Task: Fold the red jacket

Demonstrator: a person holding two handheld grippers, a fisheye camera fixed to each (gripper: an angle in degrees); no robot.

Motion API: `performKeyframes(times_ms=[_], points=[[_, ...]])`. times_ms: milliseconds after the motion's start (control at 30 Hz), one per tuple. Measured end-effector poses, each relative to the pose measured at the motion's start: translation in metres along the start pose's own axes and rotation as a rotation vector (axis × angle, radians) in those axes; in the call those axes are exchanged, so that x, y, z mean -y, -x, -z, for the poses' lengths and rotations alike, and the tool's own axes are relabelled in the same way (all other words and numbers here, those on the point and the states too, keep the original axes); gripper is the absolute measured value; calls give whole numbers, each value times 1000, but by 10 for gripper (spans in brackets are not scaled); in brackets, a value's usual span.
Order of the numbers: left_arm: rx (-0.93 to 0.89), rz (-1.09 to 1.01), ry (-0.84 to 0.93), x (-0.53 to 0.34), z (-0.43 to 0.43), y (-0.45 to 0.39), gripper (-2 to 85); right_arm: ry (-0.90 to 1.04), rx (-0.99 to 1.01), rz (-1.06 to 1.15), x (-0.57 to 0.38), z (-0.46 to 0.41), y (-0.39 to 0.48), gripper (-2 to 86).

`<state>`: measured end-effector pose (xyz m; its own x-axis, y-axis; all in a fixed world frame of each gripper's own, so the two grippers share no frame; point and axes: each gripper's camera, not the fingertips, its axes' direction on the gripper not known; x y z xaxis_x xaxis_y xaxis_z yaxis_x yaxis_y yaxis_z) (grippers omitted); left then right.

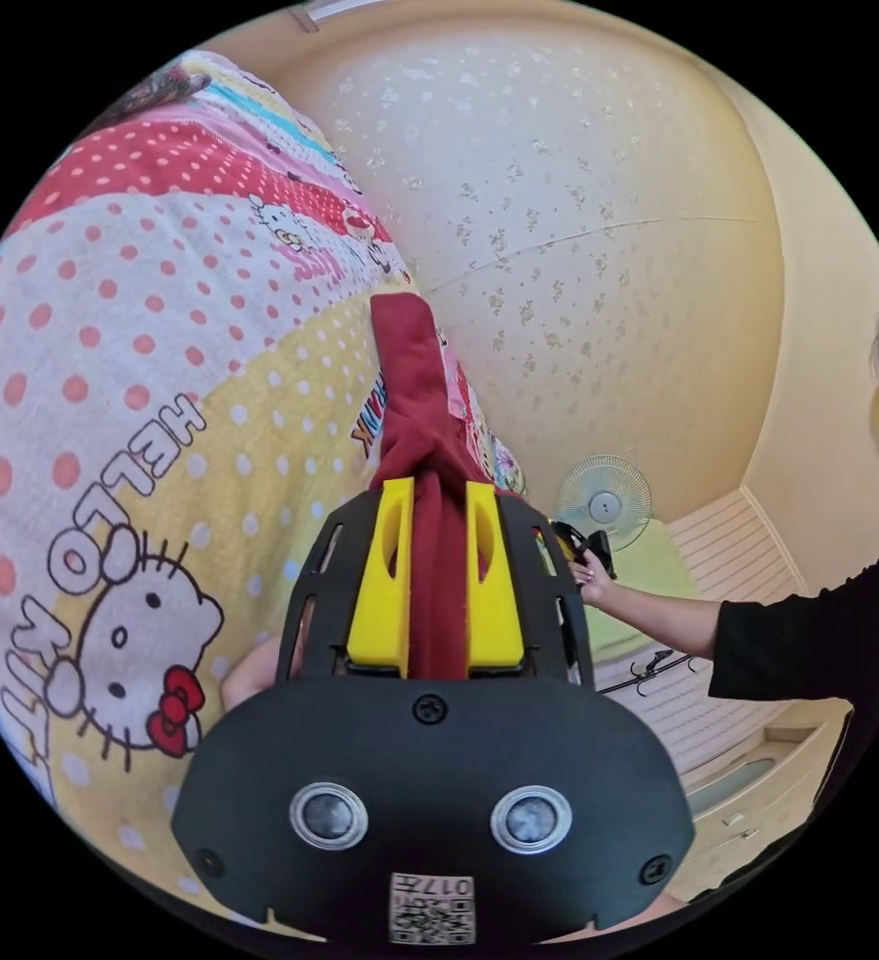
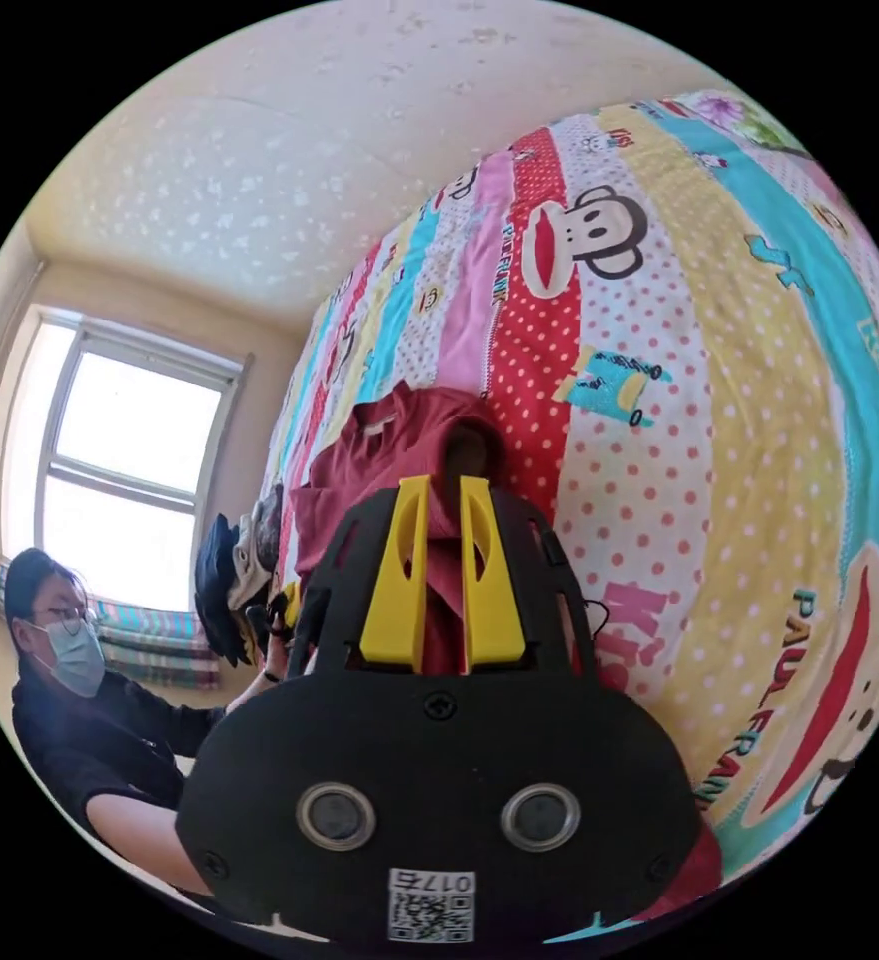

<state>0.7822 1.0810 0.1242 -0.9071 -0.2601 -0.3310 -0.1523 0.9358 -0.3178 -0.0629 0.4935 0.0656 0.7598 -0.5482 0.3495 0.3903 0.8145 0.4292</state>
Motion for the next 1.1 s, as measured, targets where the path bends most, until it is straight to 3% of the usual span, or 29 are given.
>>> performKeyframes(times_ms=[167,333,433,533,733,800,867,1000,1100], points=[[24,-26,6,3,-8,-5,95,-24,-5,20,-8,11,15,96],[35,-77,56,17,-8,-31,86,58,-224,104,29,-1,70,102],[37,-260,28,38,4,-76,96,211,-380,58,44,-34,74,101],[72,-323,59,69,-12,-95,150,261,-338,24,43,-47,71,89],[144,-330,329,108,-96,-68,129,150,-34,63,25,-7,79,38],[186,-286,403,104,-105,-52,114,233,-187,7,18,-5,68,38],[168,-267,322,93,-88,-43,92,331,-296,10,11,-9,56,46],[182,-298,289,82,-79,-42,99,122,-286,-35,14,16,60,101],[185,-309,269,81,-73,-48,114,-35,-504,70,25,23,113,123]])
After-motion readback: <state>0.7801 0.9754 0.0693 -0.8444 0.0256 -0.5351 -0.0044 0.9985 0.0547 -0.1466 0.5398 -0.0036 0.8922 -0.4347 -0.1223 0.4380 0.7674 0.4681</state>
